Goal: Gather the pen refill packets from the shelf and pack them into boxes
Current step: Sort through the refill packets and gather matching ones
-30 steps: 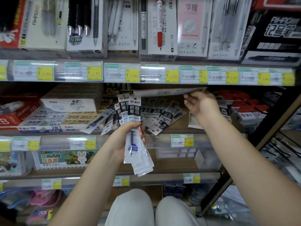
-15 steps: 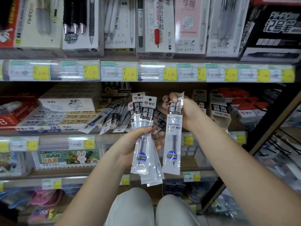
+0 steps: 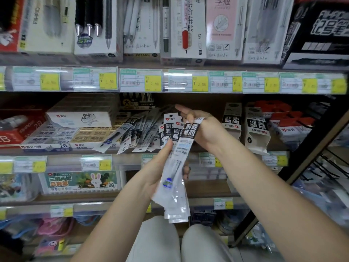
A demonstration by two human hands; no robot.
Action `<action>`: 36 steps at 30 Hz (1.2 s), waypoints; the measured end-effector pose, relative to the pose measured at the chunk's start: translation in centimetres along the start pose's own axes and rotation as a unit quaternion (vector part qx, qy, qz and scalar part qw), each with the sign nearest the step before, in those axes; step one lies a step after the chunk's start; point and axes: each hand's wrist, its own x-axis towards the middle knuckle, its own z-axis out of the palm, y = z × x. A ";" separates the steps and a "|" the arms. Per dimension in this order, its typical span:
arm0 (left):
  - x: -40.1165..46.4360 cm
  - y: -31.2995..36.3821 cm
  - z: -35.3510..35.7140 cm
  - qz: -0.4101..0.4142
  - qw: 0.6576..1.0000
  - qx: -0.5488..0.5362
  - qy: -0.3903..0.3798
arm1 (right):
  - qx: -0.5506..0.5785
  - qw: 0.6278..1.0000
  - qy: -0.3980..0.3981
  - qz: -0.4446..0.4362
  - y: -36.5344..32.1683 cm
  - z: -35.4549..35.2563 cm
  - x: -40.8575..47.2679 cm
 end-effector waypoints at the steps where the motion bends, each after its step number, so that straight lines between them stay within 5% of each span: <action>1: 0.2 0.0 0.0 -0.009 1.000 -0.014 -0.015 | -0.002 1.000 0.004 -0.002 0.2 0.0 0.1; 7: 0.3 -0.8 -1.1 -0.007 0.983 -0.066 -0.173 | -0.038 0.999 0.004 0.017 1.7 0.4 0.7; 12: -0.2 -0.5 -1.8 0.020 0.985 -0.082 -0.151 | -0.042 0.999 0.005 0.007 1.3 -0.2 1.6; 14: -0.4 0.1 -2.5 0.030 0.987 -0.074 -0.138 | -0.160 0.985 0.056 -0.016 0.8 -1.5 2.4; 15: -0.4 0.5 -2.8 0.038 0.986 -0.072 -0.143 | -0.303 0.948 0.089 -0.020 0.6 -2.1 2.6; 17: -0.3 1.1 -3.3 0.058 0.982 -0.088 -0.158 | -0.576 0.811 0.101 0.005 0.4 -2.9 2.7; 19: -0.2 1.6 -3.6 0.073 0.979 -0.105 -0.160 | -0.679 0.731 0.044 0.048 0.6 -3.0 2.6; 33: 0.3 2.4 -3.2 0.093 0.984 -0.096 -0.114 | -0.818 0.570 -0.060 0.056 1.1 -2.6 2.3; 36: 0.4 2.4 -3.2 0.090 0.985 -0.092 -0.112 | -0.814 0.577 -0.046 0.049 0.7 -2.9 2.5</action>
